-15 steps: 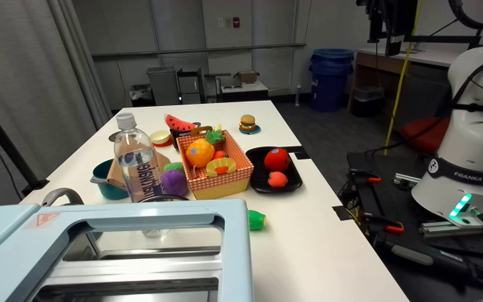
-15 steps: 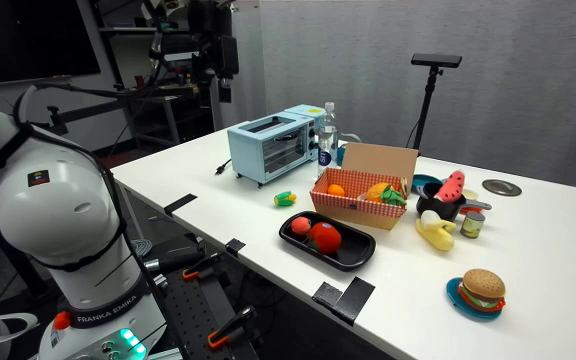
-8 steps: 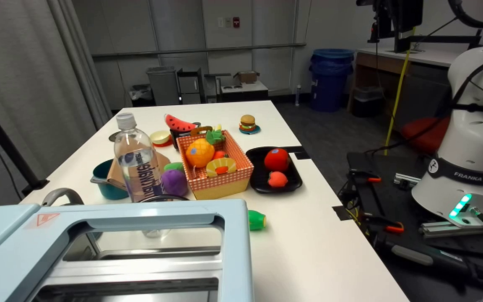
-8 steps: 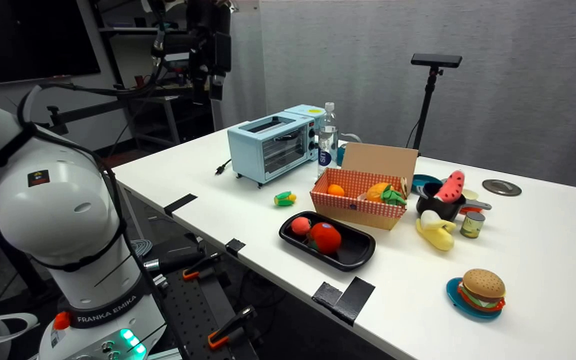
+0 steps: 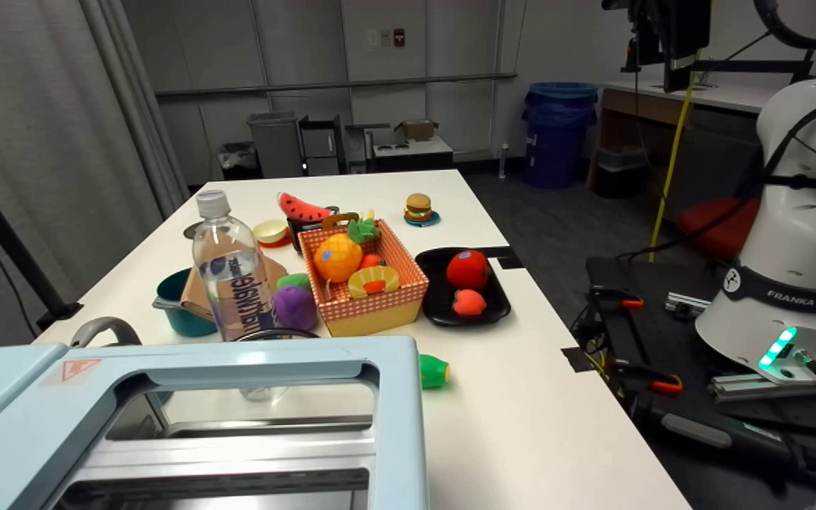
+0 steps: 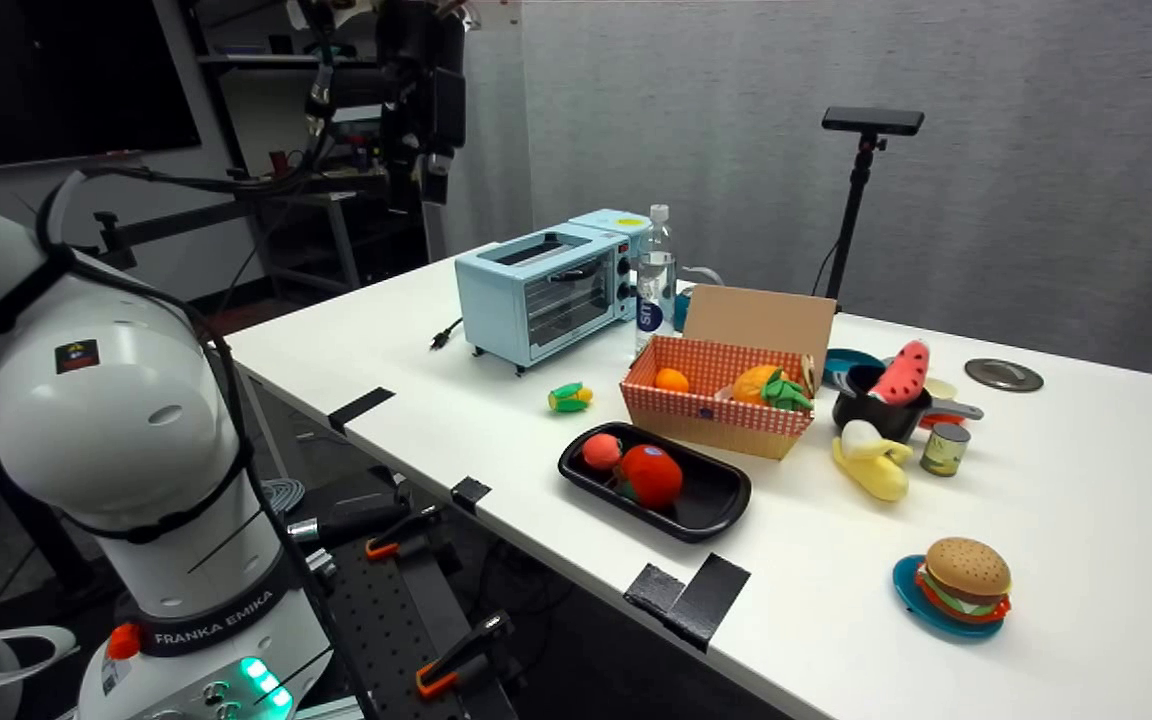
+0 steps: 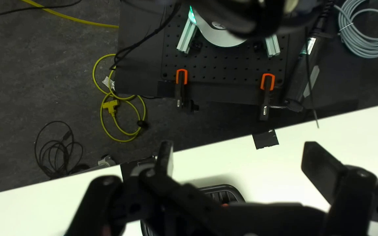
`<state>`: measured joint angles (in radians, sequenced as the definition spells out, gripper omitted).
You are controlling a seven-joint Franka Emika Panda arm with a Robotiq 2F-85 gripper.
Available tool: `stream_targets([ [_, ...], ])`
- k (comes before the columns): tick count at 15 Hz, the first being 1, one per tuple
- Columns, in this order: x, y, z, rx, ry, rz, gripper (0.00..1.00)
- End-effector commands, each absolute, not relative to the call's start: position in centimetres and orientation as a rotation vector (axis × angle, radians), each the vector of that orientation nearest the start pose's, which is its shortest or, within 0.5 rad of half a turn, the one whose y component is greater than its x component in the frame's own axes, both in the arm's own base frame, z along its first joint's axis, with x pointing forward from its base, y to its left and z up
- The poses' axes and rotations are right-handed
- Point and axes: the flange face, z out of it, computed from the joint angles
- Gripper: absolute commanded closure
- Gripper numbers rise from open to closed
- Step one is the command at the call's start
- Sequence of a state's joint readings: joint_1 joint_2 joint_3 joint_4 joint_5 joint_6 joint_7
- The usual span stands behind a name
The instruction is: Remove the tomato plush toy from the black tray and place it in the basket
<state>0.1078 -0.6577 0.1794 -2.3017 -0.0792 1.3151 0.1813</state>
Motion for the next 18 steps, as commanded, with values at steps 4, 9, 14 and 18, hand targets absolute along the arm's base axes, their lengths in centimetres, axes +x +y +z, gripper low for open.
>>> stream_targets([
  [4, 29.9, 9.0, 55.7, -3.435, -0.101, 0.509, 0.00],
  [9, 30.0, 9.0, 55.6, -3.468, -0.099, 0.459, 0.00],
  [14, 30.3, 8.8, 55.6, -3.502, -0.194, 0.344, 0.00],
  [18, 35.4, 7.4, 45.8, -3.498, -0.280, 0.212, 0.00],
])
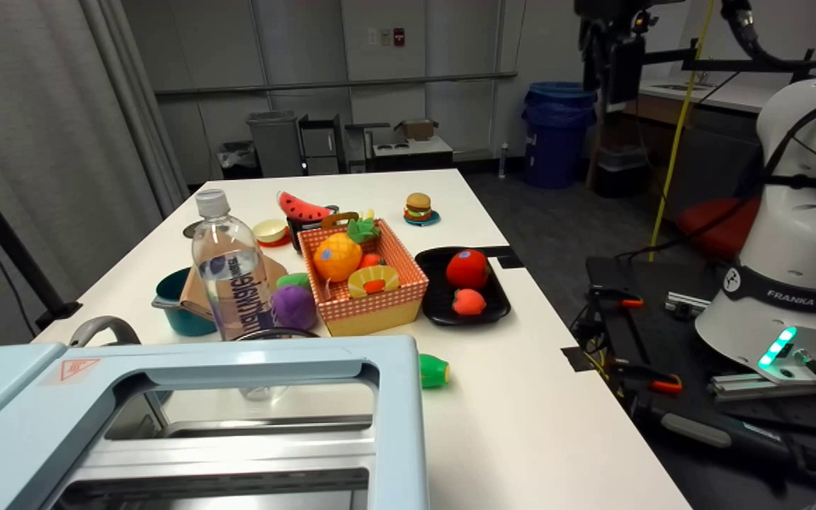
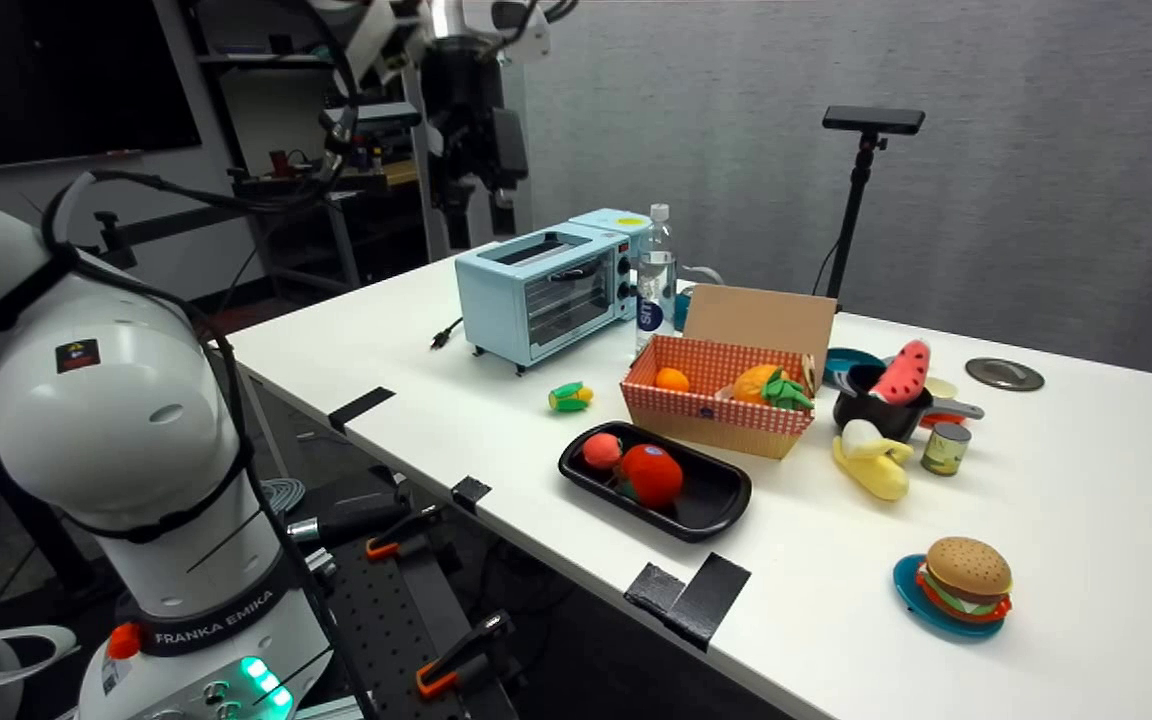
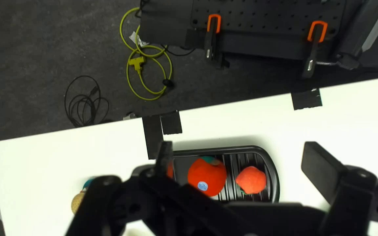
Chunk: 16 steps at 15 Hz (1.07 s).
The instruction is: Remove the tomato plush toy from the black tray and place it in the basket
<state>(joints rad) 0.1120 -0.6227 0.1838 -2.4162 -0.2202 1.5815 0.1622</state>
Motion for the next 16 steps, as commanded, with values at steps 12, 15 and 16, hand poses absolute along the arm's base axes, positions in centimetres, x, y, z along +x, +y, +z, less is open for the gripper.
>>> stream_targets([
  [12, 40.3, 4.1, 32.9, -3.487, -0.397, 0.183, 0.00],
  [15, 40.1, 4.3, 30.0, -3.451, -0.427, 0.230, 0.00],
  [16, 40.0, 4.4, 29.0, -3.438, -0.440, 0.247, 0.00],
])
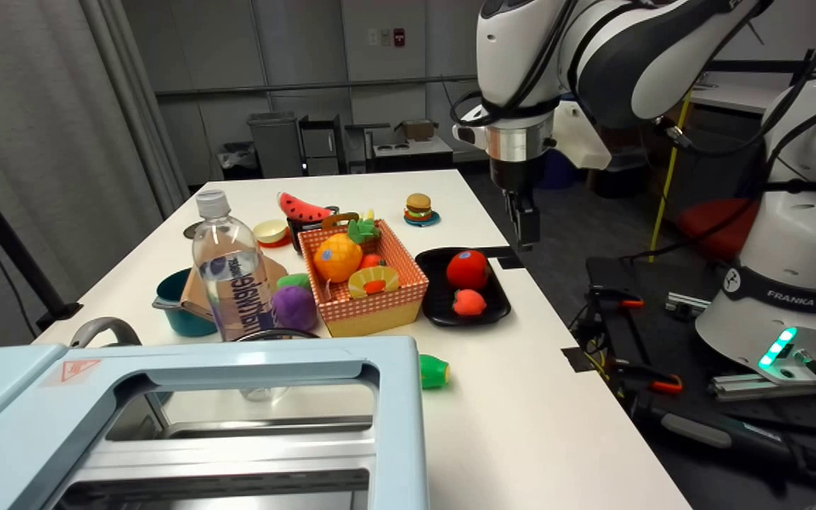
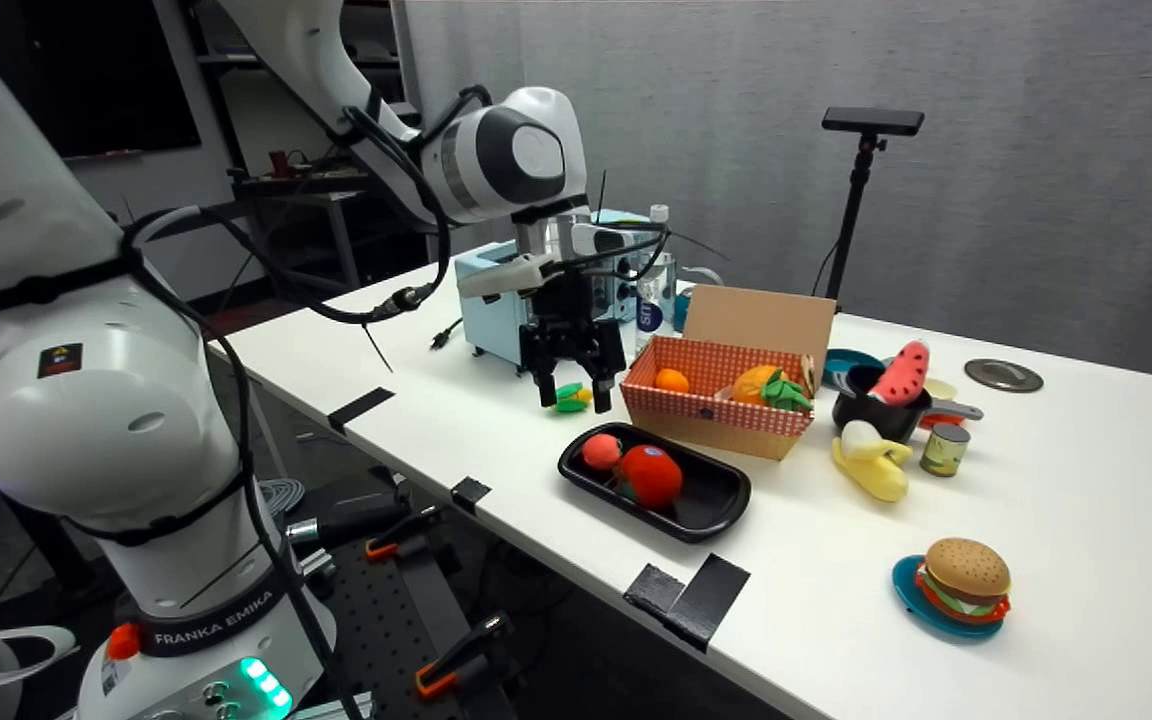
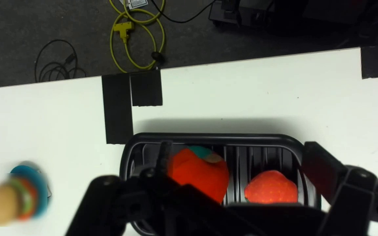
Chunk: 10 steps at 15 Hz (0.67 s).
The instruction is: Remove the tomato plush toy from the black tray and place it in the basket
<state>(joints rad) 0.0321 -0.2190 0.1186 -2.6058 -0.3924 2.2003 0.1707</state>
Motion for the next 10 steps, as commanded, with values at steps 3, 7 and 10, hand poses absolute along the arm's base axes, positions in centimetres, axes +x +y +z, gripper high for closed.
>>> stream_targets([
  [3, 39.8, 4.8, 25.9, -3.401, -0.483, 0.281, 0.00],
  [7, 40.3, 4.6, 22.6, -3.378, -0.486, 0.314, 0.00],
  [10, 41.2, 3.9, 22.7, -3.405, -0.458, 0.324, 0.00],
])
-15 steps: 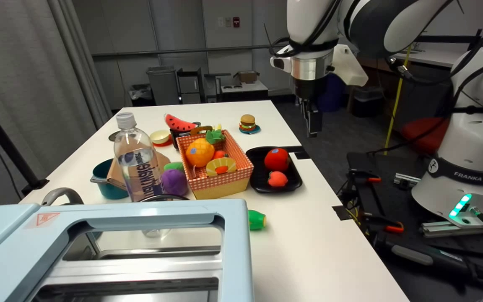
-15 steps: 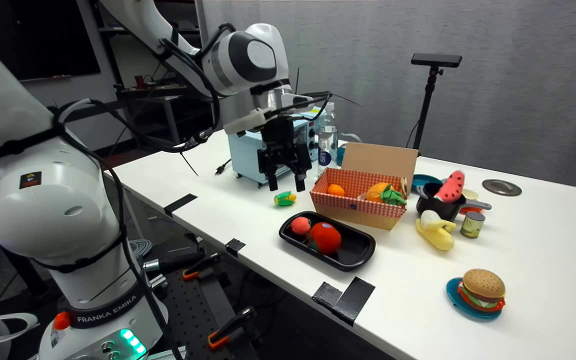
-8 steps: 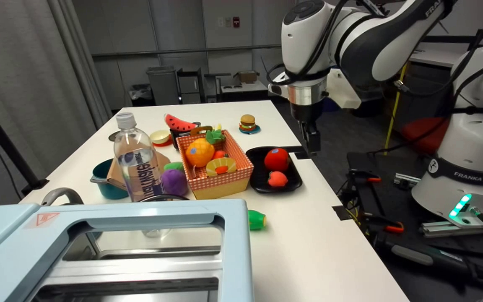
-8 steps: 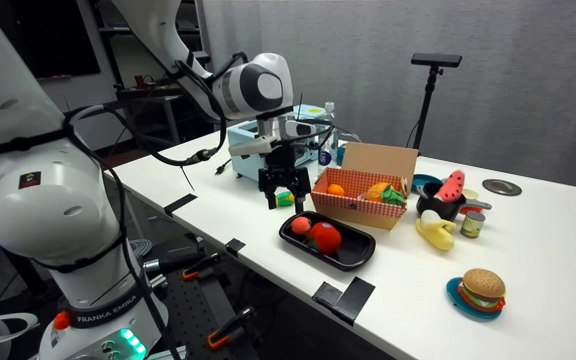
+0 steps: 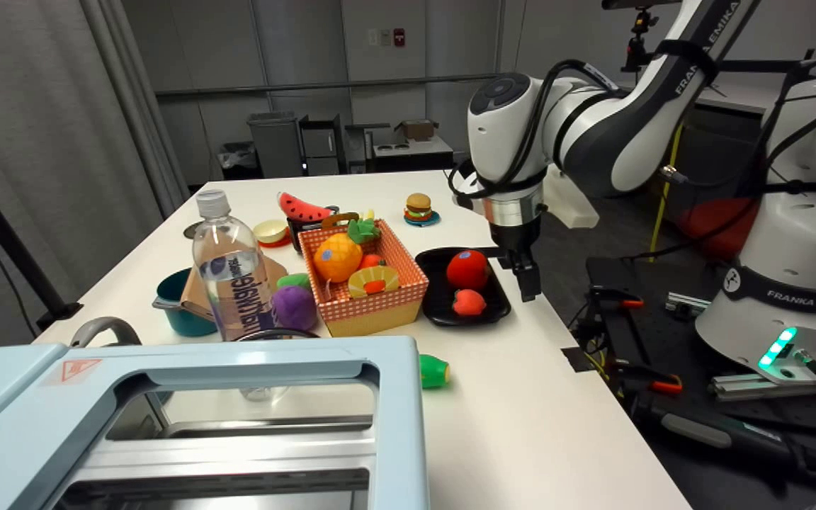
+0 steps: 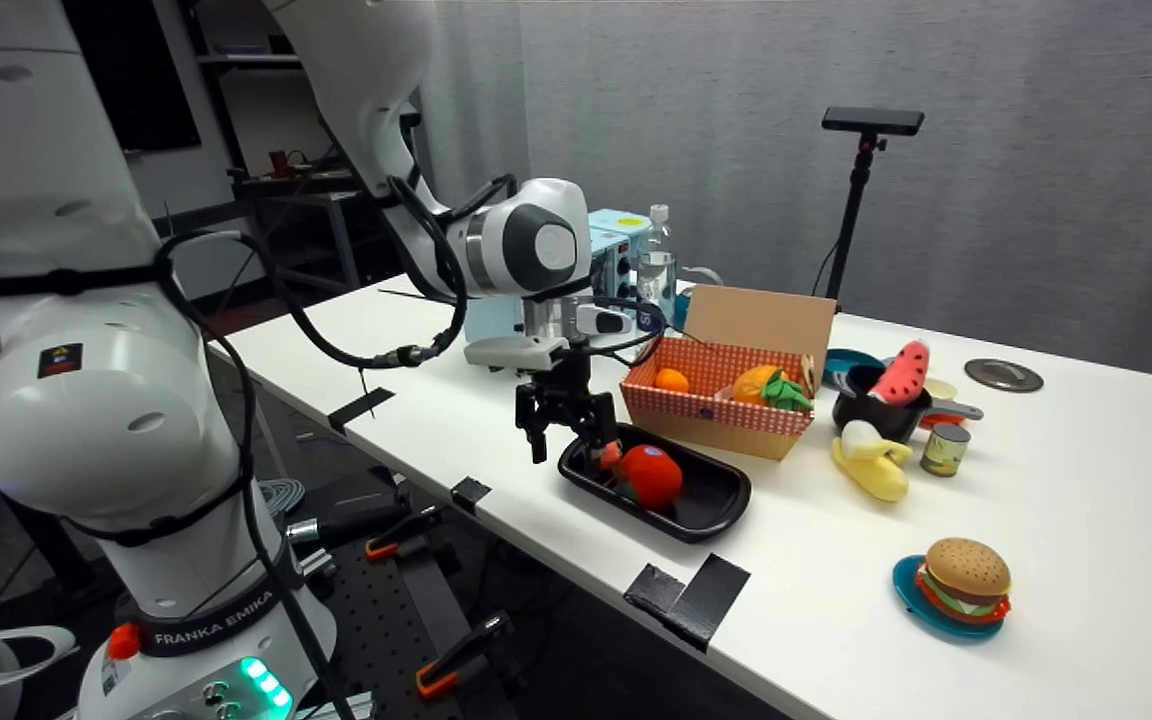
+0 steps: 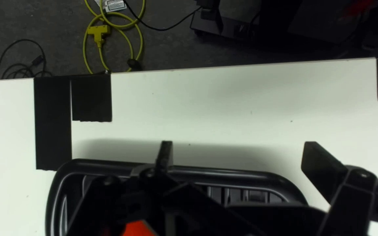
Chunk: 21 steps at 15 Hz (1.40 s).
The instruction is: Remove the tomato plush toy from the black tray and place it in the basket
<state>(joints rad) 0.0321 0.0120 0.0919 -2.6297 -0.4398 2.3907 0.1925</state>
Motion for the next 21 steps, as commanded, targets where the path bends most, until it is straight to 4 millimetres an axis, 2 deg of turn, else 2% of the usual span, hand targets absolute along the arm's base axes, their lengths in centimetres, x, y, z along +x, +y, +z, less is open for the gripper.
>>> stream_targets([
  [1, 40.3, 4.4, 22.4, -3.382, -0.484, 0.353, 0.00],
  [8, 41.5, 3.5, 22.4, -3.406, -0.488, 0.310, 0.00],
  [12, 43.8, 1.9, 21.6, -3.464, -0.555, 0.280, 0.00],
  [15, 45.3, 0.7, 20.3, -3.484, -0.593, 0.263, 0.00],
  [19, 46.2, 0.5, 17.3, -3.452, -0.652, 0.284, 0.00],
  [20, 46.3, 0.5, 16.6, -3.446, -0.655, 0.299, 0.03],
  [21, 46.4, 0.6, 15.9, -3.442, -0.659, 0.307, 0.26],
])
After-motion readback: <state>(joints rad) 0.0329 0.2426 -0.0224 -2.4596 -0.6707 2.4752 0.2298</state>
